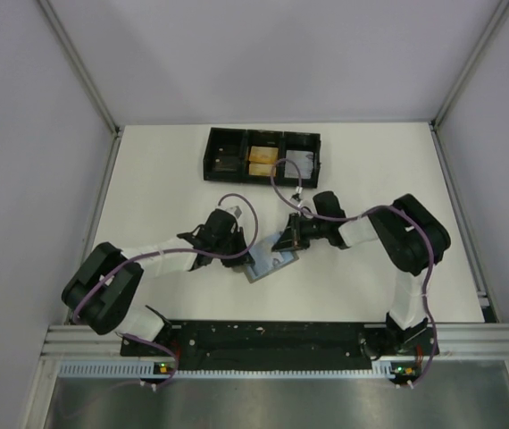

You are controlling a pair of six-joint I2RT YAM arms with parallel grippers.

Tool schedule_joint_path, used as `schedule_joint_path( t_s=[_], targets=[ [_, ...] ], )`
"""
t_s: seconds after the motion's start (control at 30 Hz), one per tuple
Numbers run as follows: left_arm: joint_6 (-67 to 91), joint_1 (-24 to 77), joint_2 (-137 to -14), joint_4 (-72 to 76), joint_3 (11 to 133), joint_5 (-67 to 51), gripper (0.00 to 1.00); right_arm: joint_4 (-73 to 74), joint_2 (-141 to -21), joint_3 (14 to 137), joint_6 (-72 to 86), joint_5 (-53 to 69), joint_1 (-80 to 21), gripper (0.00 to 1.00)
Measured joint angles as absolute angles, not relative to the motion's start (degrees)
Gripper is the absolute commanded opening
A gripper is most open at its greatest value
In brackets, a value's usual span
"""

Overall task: Take the credit cards out of the card holder
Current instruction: Remove the credit card from the card holder.

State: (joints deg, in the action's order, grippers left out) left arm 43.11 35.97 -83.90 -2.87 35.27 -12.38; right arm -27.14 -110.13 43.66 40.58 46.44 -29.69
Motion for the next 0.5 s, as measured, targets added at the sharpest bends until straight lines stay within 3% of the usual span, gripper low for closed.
schedule_joint_path(
  t_s=[0.33,0.5],
  targets=[
    [43.0,36.0,-82.8,-2.5,34.3,-12.0,0.00,-11.7,-99.0,44.5,31.4,41.8,-22.6,0.00],
    [41.8,36.0,-78.8,-4.2,32.4,-10.9,0.28,-5.1,-92.7,45.7,27.8,40.1,-22.3,0.00]
  ],
)
